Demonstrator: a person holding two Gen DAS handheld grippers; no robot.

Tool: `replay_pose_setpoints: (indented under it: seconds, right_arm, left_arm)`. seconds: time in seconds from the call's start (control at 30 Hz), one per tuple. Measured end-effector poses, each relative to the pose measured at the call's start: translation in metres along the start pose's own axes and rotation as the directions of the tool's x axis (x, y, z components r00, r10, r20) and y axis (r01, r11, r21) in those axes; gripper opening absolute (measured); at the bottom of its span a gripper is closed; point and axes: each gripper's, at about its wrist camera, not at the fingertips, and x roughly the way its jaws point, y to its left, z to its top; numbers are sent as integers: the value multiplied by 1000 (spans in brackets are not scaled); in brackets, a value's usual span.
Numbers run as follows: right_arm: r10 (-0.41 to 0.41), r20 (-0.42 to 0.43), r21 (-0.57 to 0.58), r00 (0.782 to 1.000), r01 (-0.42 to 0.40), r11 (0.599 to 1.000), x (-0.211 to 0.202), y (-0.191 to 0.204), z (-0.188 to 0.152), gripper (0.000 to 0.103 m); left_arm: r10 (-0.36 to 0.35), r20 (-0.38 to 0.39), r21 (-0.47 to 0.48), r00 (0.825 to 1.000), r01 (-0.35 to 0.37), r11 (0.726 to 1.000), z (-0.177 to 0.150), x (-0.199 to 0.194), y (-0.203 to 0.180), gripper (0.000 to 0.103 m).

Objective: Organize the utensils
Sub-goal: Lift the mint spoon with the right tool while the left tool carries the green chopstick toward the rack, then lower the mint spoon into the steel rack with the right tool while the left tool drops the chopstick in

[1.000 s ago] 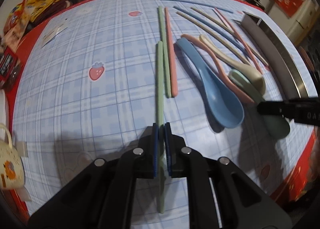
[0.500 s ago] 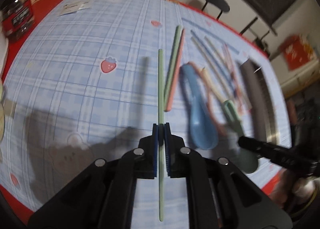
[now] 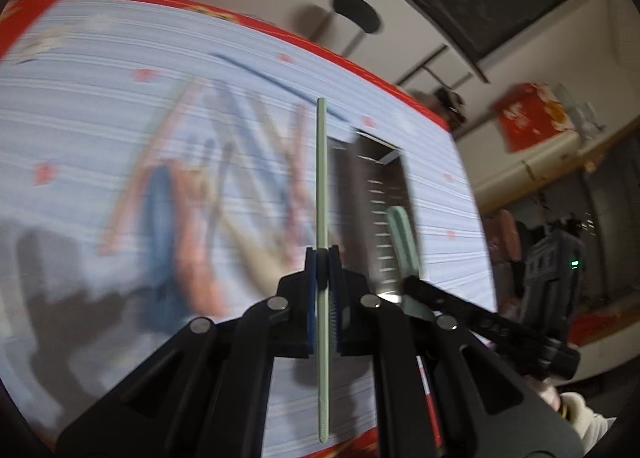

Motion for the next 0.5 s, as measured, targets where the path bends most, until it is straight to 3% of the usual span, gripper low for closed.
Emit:
replay_pose_setpoints:
  seconds: [0.07,0.2,0.37,0.5]
  right_arm:
    - [-31,13,29,999,30,999,-4,-17,7,7]
    - [-57,13,70,998,56,996,-3,-38,13,7]
    - [-57,-5,111,998,57,992,5,-52,4,8]
    - [-53,-13,116,999,54,992,6,-53,-4,8]
  left_arm:
    - [-24,-8,10,1000,24,1000,4,21,-19,10]
    - [-76,-56,-56,996,73,996,4,64,-42,10]
    - [-77,-111,-137,991,62,989,-2,103,-48,10]
    - [-58,-119,-123,991,43,991,-4,112,-52,10]
